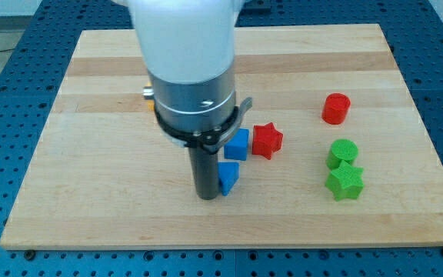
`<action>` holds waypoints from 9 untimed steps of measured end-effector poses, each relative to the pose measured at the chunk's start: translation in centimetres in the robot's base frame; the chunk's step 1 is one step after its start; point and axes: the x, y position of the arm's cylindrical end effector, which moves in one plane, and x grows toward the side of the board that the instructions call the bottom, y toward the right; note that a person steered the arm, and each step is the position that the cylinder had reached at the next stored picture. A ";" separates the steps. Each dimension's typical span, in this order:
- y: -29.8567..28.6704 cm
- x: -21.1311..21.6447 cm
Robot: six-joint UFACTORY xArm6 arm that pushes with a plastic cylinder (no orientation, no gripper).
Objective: Move the blue triangle to the bottom side of the blue cube
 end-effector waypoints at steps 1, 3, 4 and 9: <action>1.0 -1.0; 2.1 -1.8; 2.3 -1.8; 18.4 4.4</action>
